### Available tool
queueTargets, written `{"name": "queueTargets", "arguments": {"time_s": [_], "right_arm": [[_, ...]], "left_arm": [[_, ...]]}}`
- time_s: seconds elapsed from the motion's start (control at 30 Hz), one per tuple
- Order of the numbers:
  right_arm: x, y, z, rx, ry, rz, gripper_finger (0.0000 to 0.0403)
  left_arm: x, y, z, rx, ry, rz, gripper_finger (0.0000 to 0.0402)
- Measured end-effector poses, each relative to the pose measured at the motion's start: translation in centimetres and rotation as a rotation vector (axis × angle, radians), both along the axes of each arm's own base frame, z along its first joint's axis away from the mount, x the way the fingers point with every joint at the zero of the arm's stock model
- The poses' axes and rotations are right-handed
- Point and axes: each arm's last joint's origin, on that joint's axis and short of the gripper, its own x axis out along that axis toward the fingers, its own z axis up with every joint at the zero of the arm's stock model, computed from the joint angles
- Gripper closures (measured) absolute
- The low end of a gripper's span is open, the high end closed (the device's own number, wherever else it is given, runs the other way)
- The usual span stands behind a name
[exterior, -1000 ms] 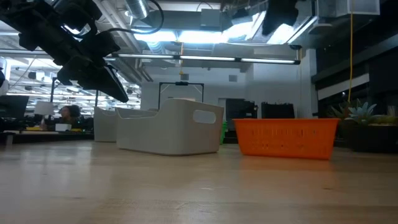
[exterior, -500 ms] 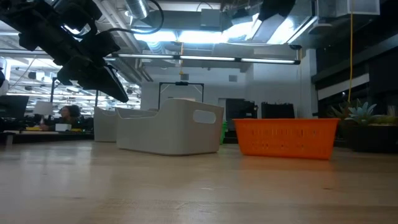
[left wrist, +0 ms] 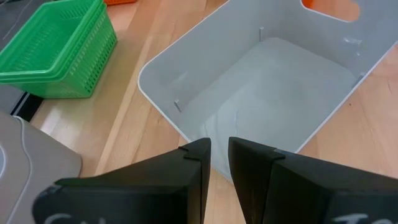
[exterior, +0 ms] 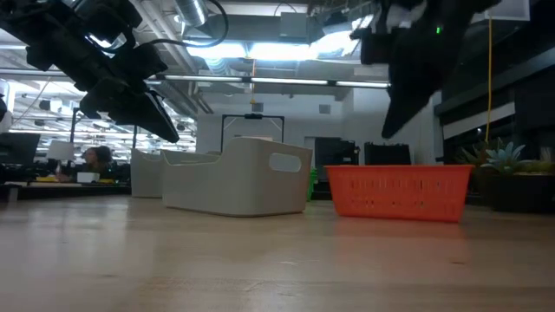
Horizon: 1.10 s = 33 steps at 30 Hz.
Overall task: Stack baskets by color
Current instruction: Stack the bottom orange bin on top of the top orange bins
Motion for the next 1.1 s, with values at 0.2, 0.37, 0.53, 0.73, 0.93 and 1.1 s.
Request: {"name": "queueTargets", "arguments": {"time_s": [0.2,0.37,0.53,0.73,0.93,1.1], "right_arm": [[-0.7,-2.1,-1.6,-0.042,0.047,-0.083,0.0302],[-0.6,-2.7,-1.7,-0.032,0.05,-0.079,0.0302],[-0.1,-2.4,-1.5,0.016,0.007,-0.007,0.0302],[0.0,-2.5,-1.7,0.004,0.013,0.0,0.0302],[0.0,-2.6,-1.7,-0.052,0.016,0.007,0.0302],[0.0,-2.6,-1.7,-0.059,0.022,0.027,0.0302]], "left_arm": [[0.0,0.0,0.0,0.001,0.0,0.0,0.0352],[0.0,0.0,0.0,0.005,0.0,-0.003,0.0352],[0.0,0.0,0.0,0.005,0.0,-0.003,0.0352],[0.0,0.0,0.0,0.006,0.0,-0.003,0.0352],[0.0,0.0,0.0,0.006,0.0,-0.003,0.0352],[0.0,0.0,0.0,0.006,0.0,-0.004,0.0352]]}}
